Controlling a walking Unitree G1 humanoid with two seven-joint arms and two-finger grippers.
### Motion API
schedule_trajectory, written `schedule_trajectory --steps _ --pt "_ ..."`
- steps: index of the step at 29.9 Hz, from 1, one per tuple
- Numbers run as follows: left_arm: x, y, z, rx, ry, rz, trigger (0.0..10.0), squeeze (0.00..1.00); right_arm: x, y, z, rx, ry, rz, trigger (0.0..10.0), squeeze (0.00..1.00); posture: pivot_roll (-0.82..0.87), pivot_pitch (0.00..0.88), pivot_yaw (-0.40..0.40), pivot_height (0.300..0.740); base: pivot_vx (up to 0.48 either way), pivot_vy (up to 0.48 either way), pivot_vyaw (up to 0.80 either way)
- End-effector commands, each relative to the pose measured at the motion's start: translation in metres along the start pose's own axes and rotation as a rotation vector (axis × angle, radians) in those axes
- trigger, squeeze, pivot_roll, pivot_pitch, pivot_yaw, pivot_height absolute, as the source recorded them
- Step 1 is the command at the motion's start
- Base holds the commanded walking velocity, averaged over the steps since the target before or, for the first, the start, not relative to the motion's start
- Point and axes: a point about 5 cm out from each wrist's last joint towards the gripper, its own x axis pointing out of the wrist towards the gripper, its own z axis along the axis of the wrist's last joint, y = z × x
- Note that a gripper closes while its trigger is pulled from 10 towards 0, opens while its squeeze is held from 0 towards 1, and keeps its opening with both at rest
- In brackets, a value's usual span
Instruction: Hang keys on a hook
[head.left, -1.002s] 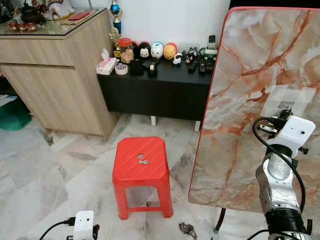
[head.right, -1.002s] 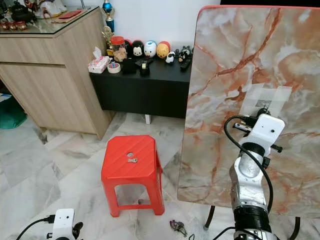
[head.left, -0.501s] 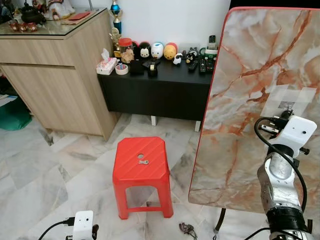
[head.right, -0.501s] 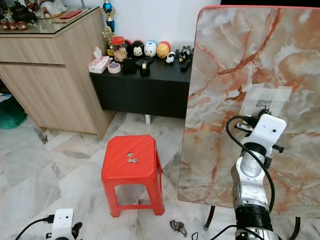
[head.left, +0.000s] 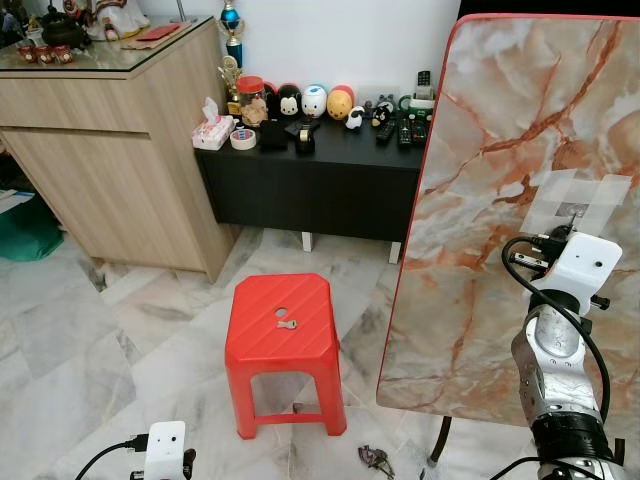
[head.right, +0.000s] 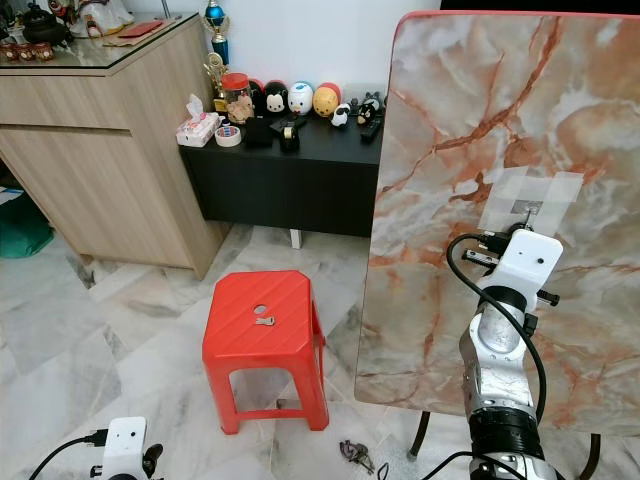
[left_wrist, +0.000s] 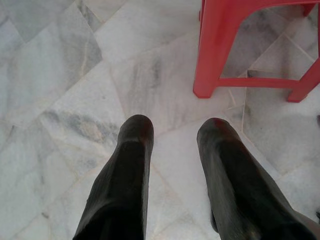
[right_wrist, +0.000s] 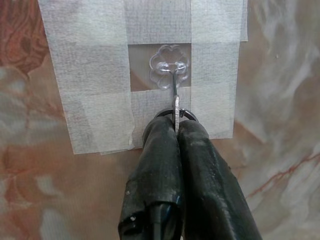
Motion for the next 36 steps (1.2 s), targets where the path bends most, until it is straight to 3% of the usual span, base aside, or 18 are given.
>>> schedule_trajectory --steps 1,2,3,4,6,7,13,20,21,22,23,24,27,31,33,35,36 --pt "0.000 0.004 -0.002 0.027 0.005 0.009 10.0 0.00 0.004 0.001 0.003 0.004 0.002 0.007 10.0 0.00 0.00 0.000 0.032 0.740 0.000 0.000 0.00" --pt "0.000 0.004 -0.002 0.027 0.005 0.009 10.0 0.00 0.004 0.002 0.003 0.005 0.000 0.010 10.0 0.00 0.00 0.000 0.032 0.740 0.000 0.000 0.00" --pt "0.000 0.004 -0.002 0.027 0.005 0.009 10.0 0.00 0.003 0.002 0.004 0.007 -0.004 0.015 10.0 0.38 0.00 0.000 0.032 0.740 0.000 0.000 0.00" --pt "-0.001 0.004 -0.002 0.027 0.005 0.009 10.0 0.00 0.003 0.003 0.004 0.007 -0.012 0.022 10.0 0.87 0.00 0.000 0.032 0.740 0.000 0.000 0.00" --pt "-0.001 0.004 -0.002 0.028 0.005 0.009 10.0 0.00 0.003 0.003 0.005 0.005 -0.016 0.023 10.0 0.87 0.00 0.000 0.033 0.740 0.000 0.000 0.00" --pt "-0.001 0.004 -0.002 0.028 0.006 0.010 10.0 0.00 0.002 0.003 0.005 0.004 -0.020 0.023 10.0 1.00 0.01 0.000 0.032 0.740 0.000 0.000 0.00" --pt "-0.001 0.005 -0.003 0.027 0.008 0.010 10.0 0.00 -0.003 0.003 0.004 0.010 -0.028 0.023 10.0 1.00 0.01 0.000 0.031 0.740 0.000 0.000 0.00" --pt "-0.002 0.004 -0.005 0.029 0.014 0.007 10.0 0.00 -0.022 0.006 -0.010 0.004 0.011 0.059 10.0 1.00 0.01 0.000 0.026 0.740 0.000 0.000 0.00" --pt "-0.002 0.004 -0.005 0.029 0.014 0.007 10.0 0.00 -0.025 0.007 -0.012 0.003 0.021 0.066 10.0 0.87 0.01 0.000 0.024 0.740 0.000 0.000 0.00" --pt "-0.002 0.004 -0.005 0.029 0.014 0.007 10.0 0.00 -0.028 0.007 -0.016 0.001 0.035 0.069 10.0 0.60 0.01 0.000 0.023 0.740 0.000 0.000 0.00" --pt "-0.002 0.004 -0.005 0.028 0.013 0.007 10.0 0.00 -0.031 0.007 -0.019 0.000 0.046 0.070 10.0 0.60 0.01 0.000 0.022 0.740 0.000 0.000 0.00" --pt "-0.002 0.004 -0.005 0.028 0.013 0.007 10.0 0.00 -0.032 0.007 -0.021 -0.001 0.052 0.070 10.0 0.00 0.01 0.000 0.022 0.740 0.000 0.000 0.00" --pt "-0.002 0.004 -0.005 0.026 0.014 0.009 10.0 0.00 -0.052 0.009 -0.043 -0.030 0.121 0.114 10.0 0.00 0.00 0.000 0.021 0.740 0.000 0.000 0.00" --pt "-0.002 0.003 -0.005 0.026 0.014 0.009 10.0 0.00 -0.063 0.007 -0.063 -0.065 0.194 0.130 10.0 0.00 0.00 0.000 0.022 0.740 0.000 0.000 0.00" --pt "-0.002 0.003 -0.005 0.026 0.015 0.007 10.0 0.00 -0.074 0.007 -0.086 -0.075 0.302 0.168 10.0 0.00 0.00 0.000 0.022 0.740 0.000 0.000 0.00" --pt "-0.001 0.003 -0.004 0.026 0.016 0.005 10.0 0.00 -0.094 0.009 -0.122 -0.102 0.509 0.244 10.0 0.00 -0.01 0.000 0.020 0.740 0.000 0.000 0.00" --pt "-0.001 0.002 -0.004 0.026 0.016 0.004 10.0 0.00 -0.100 0.008 -0.130 -0.100 0.551 0.251 10.0 0.00 -0.01 0.000 0.020 0.740 0.000 0.000 0.00"
